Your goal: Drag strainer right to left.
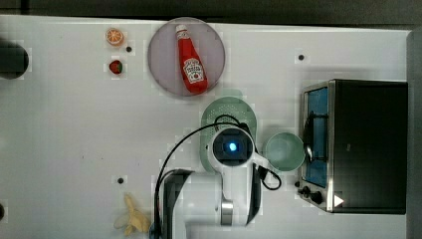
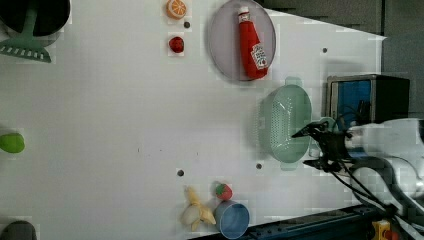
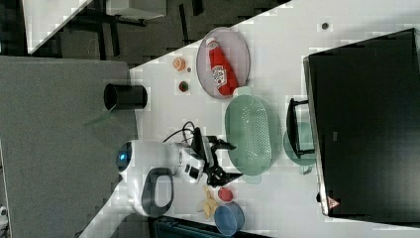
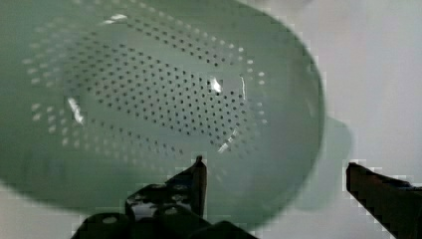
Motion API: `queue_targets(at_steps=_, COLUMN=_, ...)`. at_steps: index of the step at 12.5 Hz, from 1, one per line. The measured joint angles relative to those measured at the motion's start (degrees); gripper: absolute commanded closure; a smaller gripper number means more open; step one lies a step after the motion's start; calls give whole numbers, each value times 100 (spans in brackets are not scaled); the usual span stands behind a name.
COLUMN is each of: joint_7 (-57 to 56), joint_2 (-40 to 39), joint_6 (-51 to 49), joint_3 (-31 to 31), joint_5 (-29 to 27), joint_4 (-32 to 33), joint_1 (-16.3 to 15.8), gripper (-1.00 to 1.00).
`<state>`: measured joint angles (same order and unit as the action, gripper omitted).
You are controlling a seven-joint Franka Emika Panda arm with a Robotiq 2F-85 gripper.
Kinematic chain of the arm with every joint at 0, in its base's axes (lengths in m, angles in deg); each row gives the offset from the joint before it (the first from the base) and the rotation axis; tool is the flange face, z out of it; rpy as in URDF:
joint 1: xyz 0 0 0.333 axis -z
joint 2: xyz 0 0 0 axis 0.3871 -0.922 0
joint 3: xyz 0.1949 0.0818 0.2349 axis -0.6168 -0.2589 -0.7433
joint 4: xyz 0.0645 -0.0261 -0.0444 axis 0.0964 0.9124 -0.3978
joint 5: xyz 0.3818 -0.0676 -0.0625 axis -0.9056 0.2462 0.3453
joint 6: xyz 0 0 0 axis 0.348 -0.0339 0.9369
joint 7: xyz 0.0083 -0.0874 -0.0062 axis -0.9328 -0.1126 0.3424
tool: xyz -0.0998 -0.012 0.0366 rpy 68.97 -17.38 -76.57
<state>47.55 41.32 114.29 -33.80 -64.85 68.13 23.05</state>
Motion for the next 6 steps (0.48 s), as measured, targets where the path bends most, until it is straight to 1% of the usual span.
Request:
queue_targets(at_steps=1, joint_7=256, joint_2=-234, joint_6=431, joint_3=-73, joint_5=41, joint_4=-34, joint_1=6, gripper=-100)
queue_targets(at_steps=2, joint_7=438, joint_2=-435, joint_6=825, joint_3=-113, joint_5=-115, joint_4=-112, joint_1=-38, gripper=-100)
queue_targets(at_steps=3, joint_7=670, joint_2=-661, joint_6=1267, joint_3=-187, joint_5=-129, joint_4=-246, joint_1=-49, gripper=-100)
queue_targets(at_steps=4, joint_7=888, joint_2=-904, joint_6=1642, joint_3=-250, joint_5=-40, joint_4=-369, joint_1=-60, gripper=-100)
queue_targets(at_steps=5, joint_7=1025, joint_2=-1133, joint_6=1855, joint_3=-320, joint_5=51, joint_4=-425, joint_1=-46, gripper=-100)
queue_targets(at_steps=6, joint_7=1126, joint_2=-1318, joint_6=2023, joint_3=-317, joint_5=1, joint_4=-414, joint_1=-85, gripper=-100)
